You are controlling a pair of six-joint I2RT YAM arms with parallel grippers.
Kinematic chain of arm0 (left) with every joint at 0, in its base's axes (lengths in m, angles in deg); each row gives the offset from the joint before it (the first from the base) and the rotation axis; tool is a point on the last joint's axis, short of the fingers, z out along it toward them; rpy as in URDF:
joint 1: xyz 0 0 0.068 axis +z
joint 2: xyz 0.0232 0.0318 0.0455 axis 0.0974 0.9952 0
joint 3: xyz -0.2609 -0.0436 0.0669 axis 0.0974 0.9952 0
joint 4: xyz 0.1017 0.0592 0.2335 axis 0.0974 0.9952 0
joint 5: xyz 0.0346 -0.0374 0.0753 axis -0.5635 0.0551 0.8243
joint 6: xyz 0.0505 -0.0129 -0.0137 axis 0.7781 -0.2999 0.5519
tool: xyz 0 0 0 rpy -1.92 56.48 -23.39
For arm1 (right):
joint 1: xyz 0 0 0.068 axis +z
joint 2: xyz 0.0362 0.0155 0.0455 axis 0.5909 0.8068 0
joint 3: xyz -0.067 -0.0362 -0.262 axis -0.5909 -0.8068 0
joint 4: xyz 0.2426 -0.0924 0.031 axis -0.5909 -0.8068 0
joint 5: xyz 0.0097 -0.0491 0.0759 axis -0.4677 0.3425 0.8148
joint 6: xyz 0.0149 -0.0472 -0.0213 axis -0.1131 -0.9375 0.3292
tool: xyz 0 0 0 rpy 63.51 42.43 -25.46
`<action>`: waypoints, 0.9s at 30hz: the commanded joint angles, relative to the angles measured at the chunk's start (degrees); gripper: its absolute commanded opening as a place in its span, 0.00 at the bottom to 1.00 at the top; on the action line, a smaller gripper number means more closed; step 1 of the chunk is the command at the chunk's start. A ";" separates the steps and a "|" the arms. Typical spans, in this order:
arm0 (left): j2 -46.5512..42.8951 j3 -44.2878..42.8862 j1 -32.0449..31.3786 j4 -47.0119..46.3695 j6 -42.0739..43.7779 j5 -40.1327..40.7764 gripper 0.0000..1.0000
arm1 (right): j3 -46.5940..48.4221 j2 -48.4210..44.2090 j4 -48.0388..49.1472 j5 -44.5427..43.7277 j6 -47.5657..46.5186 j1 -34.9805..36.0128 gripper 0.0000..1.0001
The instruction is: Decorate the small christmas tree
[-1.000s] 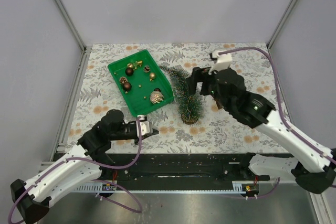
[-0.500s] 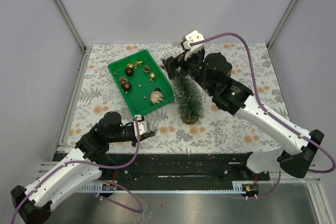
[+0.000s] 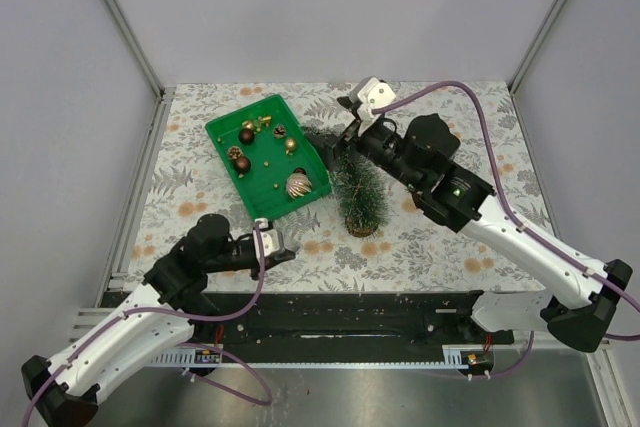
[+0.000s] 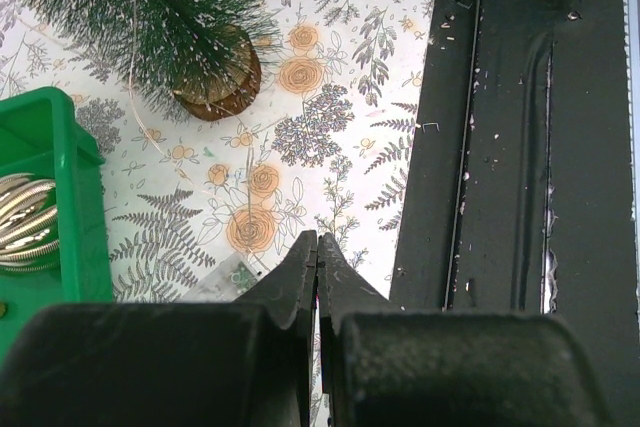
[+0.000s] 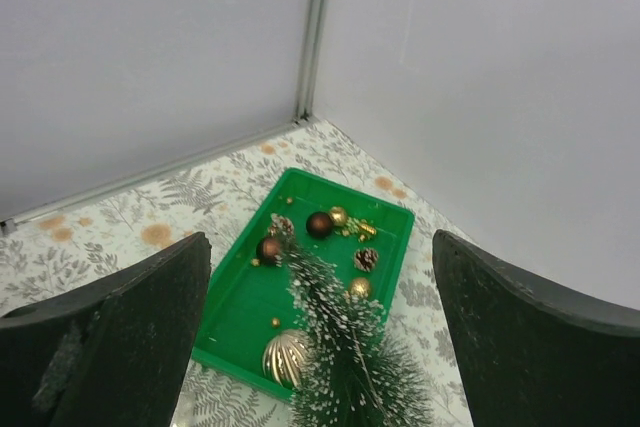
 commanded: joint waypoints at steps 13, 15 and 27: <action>-2.93 0.78 3.00 -1.36 -2.59 0.52 0.00 | 4.32 9.76 3.85 -15.50 -16.81 8.59 0.89; -3.45 0.78 3.35 -0.48 -2.85 0.78 0.00 | 4.68 11.34 4.56 -18.05 -17.95 8.67 0.82; -4.33 -0.80 3.97 0.58 -3.28 5.34 0.00 | -3.83 4.60 13.35 -25.09 -20.95 8.59 0.14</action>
